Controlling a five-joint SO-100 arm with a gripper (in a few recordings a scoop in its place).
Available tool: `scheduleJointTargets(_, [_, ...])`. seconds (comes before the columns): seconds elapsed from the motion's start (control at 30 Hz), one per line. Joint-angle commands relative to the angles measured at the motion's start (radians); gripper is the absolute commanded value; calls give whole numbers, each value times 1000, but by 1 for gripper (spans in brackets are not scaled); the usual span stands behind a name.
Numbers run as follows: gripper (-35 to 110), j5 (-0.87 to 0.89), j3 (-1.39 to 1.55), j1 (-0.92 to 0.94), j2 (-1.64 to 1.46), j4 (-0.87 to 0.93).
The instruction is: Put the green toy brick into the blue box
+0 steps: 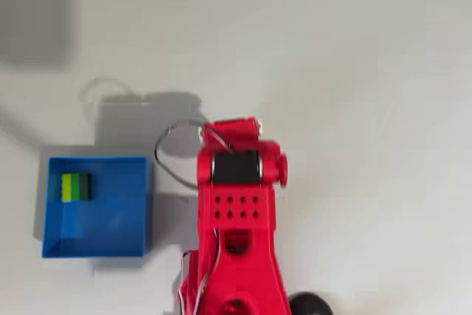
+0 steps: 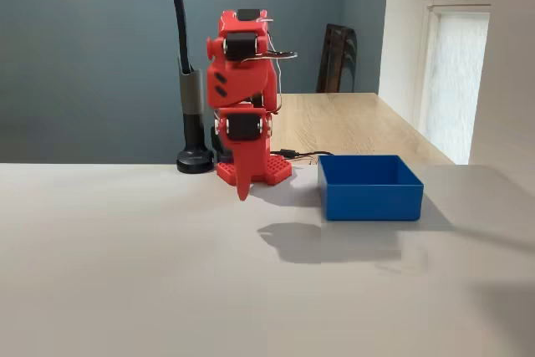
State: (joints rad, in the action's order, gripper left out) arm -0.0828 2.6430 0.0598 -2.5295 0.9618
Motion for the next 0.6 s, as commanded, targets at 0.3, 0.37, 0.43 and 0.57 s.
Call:
scheduleJointTargets(0.3, [0,-18,426,-5,-634,-46])
scheduleJointTargets(0.37, [0,-15,454,-6,-678,-48])
scheduleJointTargets(0.43, [0,-3,468,-14,-712,-48])
scheduleJointTargets(0.57, [0,-3,468,-31,-736,-48])
